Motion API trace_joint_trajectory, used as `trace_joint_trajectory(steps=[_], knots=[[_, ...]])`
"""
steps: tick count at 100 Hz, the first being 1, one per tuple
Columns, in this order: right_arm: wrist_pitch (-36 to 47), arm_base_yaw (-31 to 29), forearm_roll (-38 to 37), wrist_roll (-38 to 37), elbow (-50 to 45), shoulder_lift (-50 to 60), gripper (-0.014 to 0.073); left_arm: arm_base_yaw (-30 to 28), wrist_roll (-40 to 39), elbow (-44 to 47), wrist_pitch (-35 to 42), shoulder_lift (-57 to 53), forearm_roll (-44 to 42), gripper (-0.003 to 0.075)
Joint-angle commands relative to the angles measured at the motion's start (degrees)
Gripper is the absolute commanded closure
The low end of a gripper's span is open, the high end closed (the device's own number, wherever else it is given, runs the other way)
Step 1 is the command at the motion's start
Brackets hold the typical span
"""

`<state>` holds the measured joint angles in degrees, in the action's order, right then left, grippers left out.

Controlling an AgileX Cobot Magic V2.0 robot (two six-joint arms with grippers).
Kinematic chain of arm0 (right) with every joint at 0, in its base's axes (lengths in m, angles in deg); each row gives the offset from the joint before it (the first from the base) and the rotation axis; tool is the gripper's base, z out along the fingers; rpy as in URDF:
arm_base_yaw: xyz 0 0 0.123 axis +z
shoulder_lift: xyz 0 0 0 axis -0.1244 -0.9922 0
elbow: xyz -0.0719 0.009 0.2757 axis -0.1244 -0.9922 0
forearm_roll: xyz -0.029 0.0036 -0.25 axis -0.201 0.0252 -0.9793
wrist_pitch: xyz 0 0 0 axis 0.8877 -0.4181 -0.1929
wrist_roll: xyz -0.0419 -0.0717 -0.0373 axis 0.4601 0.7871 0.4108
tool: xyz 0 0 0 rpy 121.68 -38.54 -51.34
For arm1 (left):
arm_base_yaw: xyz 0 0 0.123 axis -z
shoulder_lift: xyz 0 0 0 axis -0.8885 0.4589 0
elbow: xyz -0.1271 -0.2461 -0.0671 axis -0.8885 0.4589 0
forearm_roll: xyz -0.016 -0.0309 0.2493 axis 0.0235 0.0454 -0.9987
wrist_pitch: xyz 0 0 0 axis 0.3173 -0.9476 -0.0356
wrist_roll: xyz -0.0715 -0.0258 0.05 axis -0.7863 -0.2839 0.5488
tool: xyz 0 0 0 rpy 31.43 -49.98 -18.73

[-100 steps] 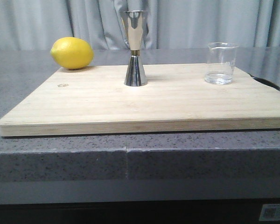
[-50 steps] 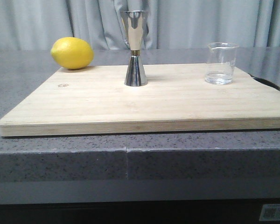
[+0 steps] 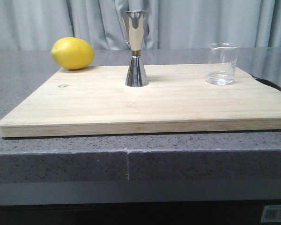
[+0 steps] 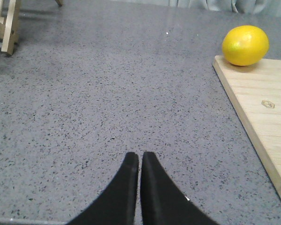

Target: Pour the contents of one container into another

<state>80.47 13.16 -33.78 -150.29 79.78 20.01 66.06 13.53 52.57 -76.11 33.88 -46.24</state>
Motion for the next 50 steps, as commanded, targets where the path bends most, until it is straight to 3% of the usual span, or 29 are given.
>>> trace_joint_trajectory(steps=[1,37,50], knots=[[-2.02,-0.23,-0.53,0.04,1.46,0.67,0.0665,-0.65,-0.61,3.55,9.99,-3.9,1.2,0.0739],[-2.02,-0.23,-0.53,0.04,1.46,0.67,0.0665,-0.78,-0.61,15.72,23.17,-13.85,1.2,0.0739],[-2.02,-0.23,-0.53,0.04,1.46,0.67,0.0665,-0.78,-0.61,15.79,23.52,-14.11,1.1,0.0739]])
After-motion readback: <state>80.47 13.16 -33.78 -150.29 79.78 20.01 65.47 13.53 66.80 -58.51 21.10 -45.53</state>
